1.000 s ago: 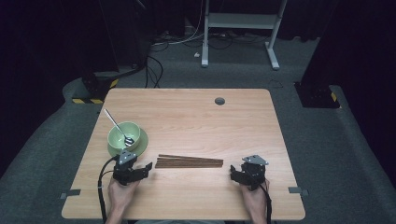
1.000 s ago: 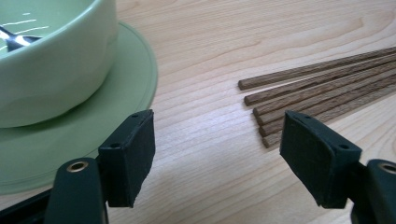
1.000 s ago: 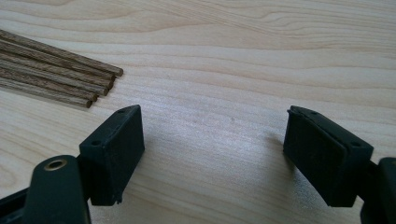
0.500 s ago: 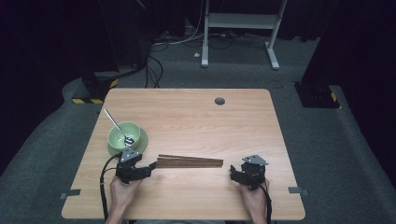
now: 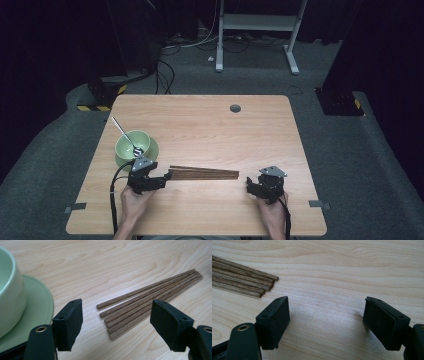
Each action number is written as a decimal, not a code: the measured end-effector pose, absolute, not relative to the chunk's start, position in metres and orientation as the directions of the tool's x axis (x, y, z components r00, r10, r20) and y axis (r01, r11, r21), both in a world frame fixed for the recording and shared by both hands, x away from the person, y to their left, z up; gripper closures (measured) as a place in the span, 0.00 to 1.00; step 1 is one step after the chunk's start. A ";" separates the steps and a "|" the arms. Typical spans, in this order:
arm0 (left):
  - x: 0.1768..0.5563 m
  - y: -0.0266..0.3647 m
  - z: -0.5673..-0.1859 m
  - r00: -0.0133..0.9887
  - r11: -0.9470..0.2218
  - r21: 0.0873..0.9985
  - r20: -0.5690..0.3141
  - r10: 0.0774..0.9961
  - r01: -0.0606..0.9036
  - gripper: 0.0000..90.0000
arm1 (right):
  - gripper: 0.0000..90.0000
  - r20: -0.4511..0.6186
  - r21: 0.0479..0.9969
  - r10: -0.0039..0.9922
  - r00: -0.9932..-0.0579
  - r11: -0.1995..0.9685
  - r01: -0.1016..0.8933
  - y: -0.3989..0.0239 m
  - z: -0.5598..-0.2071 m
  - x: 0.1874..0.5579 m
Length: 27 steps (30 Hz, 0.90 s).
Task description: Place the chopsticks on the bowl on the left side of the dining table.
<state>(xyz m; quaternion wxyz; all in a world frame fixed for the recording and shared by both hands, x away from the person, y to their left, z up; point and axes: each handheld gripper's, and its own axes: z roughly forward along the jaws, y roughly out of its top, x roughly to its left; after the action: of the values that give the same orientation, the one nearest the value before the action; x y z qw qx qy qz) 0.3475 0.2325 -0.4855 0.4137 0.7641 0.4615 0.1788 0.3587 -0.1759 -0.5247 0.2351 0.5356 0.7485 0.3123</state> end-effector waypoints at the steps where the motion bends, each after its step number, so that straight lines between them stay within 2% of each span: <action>1: 0.348 0.231 -0.485 0.516 -0.238 0.797 -0.105 0.850 0.555 0.30 | 0.23 -0.017 0.719 0.949 -0.316 0.231 0.655 -0.176 -0.525 0.359; 27: 0.373 0.184 -0.466 0.672 -0.372 0.796 -0.056 0.739 0.476 0.35 | 0.23 -0.017 0.720 0.948 -0.316 0.232 0.655 -0.176 -0.525 0.359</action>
<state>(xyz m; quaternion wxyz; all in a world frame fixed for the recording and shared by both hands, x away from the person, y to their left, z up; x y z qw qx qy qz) 0.3731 0.1837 -0.4662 0.4174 0.8134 0.3735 0.1572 0.3587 -0.1758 -0.5247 0.2350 0.5353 0.7487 0.3124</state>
